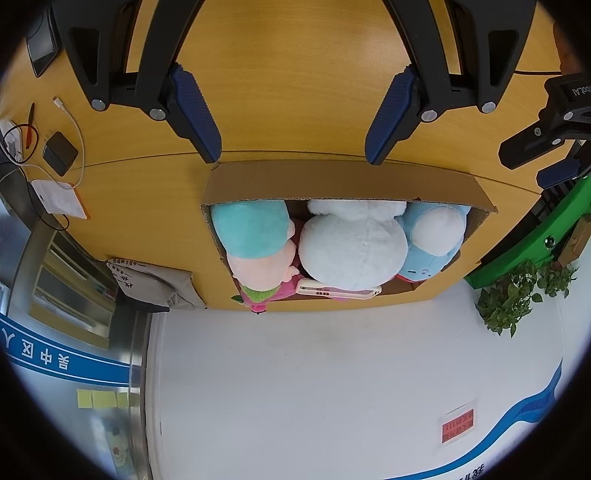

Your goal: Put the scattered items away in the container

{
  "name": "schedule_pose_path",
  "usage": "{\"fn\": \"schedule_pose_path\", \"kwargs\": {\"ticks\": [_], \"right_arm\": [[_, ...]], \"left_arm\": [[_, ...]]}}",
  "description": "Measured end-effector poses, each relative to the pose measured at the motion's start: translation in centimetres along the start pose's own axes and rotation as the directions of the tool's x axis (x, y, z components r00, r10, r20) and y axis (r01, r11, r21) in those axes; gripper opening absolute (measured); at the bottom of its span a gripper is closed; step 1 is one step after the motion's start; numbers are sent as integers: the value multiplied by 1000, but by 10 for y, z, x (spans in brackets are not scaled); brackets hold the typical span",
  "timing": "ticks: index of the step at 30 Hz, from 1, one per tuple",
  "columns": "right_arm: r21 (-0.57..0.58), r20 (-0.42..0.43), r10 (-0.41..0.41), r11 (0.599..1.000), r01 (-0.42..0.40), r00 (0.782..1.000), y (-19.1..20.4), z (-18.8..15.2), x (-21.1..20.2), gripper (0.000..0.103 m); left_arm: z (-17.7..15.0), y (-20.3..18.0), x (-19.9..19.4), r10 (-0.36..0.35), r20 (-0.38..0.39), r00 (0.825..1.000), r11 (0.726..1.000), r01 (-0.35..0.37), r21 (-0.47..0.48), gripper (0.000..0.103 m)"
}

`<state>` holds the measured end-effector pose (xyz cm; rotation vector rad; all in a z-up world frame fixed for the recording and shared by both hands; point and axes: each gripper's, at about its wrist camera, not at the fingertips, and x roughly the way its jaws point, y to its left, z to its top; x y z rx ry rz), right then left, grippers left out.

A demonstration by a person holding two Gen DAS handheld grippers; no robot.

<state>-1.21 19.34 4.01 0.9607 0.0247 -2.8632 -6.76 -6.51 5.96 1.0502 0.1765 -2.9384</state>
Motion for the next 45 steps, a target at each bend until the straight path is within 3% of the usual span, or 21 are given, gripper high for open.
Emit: {"fn": "schedule_pose_path", "kwargs": {"ticks": [45], "right_arm": [[-21, 25, 0, 1000, 0, 1000, 0, -3, -1, 80]], "left_arm": [[-4, -10, 10, -11, -23, 1000, 1000, 11, 4, 103]]}}
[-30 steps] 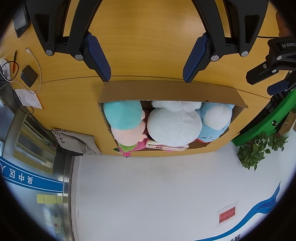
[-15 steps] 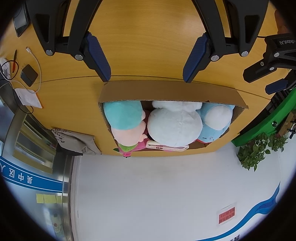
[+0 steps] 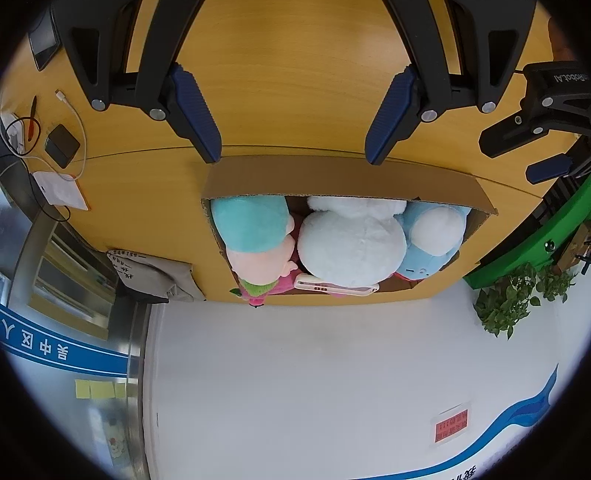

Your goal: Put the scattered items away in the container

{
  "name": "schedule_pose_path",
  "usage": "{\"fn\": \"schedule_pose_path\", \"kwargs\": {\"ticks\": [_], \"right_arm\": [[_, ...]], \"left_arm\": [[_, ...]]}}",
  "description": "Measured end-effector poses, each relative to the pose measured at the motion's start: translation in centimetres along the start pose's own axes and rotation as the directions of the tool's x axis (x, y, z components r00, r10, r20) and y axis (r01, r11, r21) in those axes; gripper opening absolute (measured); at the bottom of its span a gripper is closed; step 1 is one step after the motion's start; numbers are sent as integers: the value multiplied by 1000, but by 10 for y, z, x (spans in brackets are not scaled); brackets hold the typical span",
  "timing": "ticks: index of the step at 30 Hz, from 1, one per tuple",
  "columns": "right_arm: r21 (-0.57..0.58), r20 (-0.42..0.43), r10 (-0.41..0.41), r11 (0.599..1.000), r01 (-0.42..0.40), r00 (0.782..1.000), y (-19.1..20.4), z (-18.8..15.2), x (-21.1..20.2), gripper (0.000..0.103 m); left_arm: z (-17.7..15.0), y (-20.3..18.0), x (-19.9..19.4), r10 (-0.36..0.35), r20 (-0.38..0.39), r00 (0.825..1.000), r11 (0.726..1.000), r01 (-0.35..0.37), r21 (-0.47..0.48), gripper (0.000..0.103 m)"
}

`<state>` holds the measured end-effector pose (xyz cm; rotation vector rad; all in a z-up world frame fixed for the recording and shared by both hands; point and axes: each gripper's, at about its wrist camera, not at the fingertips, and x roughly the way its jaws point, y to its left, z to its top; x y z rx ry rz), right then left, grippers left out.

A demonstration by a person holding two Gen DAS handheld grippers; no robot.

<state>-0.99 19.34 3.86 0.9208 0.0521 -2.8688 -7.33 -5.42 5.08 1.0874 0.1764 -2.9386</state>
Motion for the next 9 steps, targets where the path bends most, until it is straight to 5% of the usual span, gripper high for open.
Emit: {"fn": "schedule_pose_path", "kwargs": {"ticks": [9], "right_arm": [[-7, 3, 8, 1000, -8, 1000, 4, -1, -2, 80]], "left_arm": [[-3, 4, -4, 14, 5, 1000, 1000, -14, -12, 103]]}}
